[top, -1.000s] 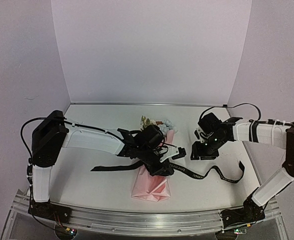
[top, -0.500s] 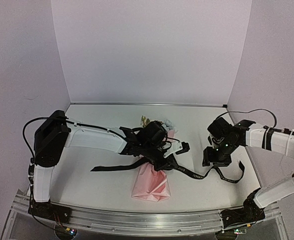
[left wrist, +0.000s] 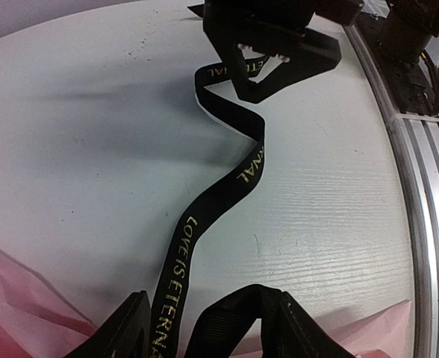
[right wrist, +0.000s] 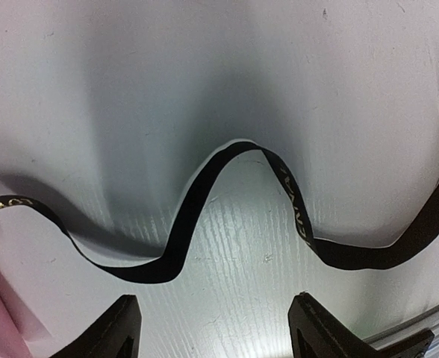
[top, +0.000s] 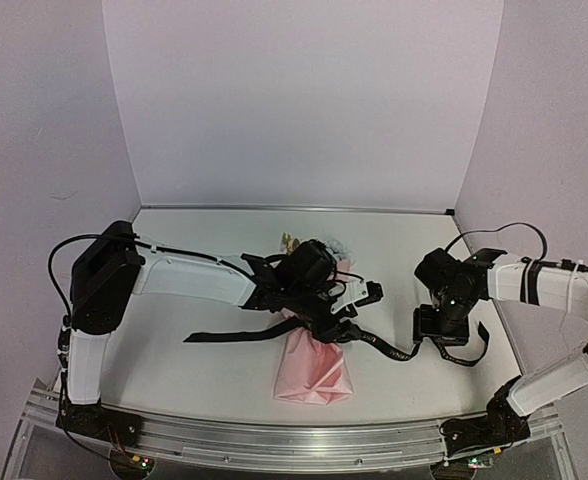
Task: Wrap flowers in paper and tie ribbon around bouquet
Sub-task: Cross the ribbon over the folded bouquet.
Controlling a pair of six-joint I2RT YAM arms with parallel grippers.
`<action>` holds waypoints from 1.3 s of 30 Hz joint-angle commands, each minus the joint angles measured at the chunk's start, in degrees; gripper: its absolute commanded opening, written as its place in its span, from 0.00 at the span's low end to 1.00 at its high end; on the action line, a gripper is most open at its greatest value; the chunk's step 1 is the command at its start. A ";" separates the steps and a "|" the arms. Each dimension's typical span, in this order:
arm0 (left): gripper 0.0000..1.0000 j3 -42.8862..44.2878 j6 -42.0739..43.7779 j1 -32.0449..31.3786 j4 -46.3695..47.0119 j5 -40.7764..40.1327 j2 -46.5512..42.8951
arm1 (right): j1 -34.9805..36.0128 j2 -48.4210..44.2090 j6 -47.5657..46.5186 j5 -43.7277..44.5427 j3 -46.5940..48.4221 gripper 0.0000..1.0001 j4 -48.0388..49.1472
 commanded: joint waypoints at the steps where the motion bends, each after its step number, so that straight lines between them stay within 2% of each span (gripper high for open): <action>1: 0.58 0.17 -0.66 0.18 4.15 0.97 -4.96 | 0.30 1.44 3.27 5.26 2.37 0.71 0.47; 5: 0.58 0.58 -0.62 0.76 3.41 1.96 -4.58 | 0.15 1.27 4.34 6.81 2.70 0.73 0.66; 8: 0.50 2.67 -0.18 1.09 0.60 3.31 -2.44 | 0.16 0.85 4.51 6.58 2.78 0.73 0.68; 14: 0.47 7.22 0.27 1.14 -5.15 6.06 2.68 | 0.15 0.48 4.05 5.46 1.97 0.73 0.58; 19: 0.51 8.34 -0.89 1.02 -7.58 5.06 3.87 | 0.21 0.50 3.22 1.39 1.69 0.71 2.45; 24: 0.56 1.65 -3.96 1.34 1.06 7.17 0.22 | 0.21 0.24 3.28 -4.36 1.26 0.64 8.97; 27: 0.59 1.19 -5.84 1.64 2.34 8.02 -0.12 | 0.20 -0.44 2.78 -7.48 1.23 0.63 11.09; 33: 0.60 1.60 -7.88 2.05 0.89 4.12 -1.69 | 0.20 -1.79 1.14 -11.69 1.13 0.62 12.85; 39: 0.61 0.94 -8.27 2.26 1.02 4.69 -3.62 | 0.19 -2.32 2.63 -12.79 0.57 0.62 15.09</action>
